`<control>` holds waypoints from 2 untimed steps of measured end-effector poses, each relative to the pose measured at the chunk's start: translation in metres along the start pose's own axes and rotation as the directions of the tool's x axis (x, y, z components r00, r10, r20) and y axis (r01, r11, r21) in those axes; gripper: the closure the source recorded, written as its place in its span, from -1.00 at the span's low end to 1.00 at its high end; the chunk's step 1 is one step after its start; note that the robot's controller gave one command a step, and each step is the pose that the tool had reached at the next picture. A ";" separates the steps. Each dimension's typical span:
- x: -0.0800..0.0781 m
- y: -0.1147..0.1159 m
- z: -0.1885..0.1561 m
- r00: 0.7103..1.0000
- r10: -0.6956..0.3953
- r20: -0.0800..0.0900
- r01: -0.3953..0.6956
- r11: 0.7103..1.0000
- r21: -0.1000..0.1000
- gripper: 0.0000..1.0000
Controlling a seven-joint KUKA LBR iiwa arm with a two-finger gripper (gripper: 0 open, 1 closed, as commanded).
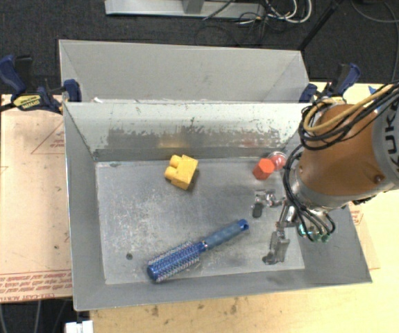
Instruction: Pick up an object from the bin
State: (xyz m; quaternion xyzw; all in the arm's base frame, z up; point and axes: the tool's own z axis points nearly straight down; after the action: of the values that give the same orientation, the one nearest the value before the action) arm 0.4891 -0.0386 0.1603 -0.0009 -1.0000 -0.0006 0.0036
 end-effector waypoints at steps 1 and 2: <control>-0.017 0.047 0.095 1.000 0.000 0.002 0.000 1.000 -0.002 -1.00; -0.018 0.045 0.090 1.000 0.003 0.008 -0.003 1.000 0.000 1.00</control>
Offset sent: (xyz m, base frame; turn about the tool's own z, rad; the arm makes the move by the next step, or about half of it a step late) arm 0.0171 0.0440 -0.0903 0.0053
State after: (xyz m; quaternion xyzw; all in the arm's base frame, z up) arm 0.5068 0.0062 0.0701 -0.0024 -1.0000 -0.0005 -0.0006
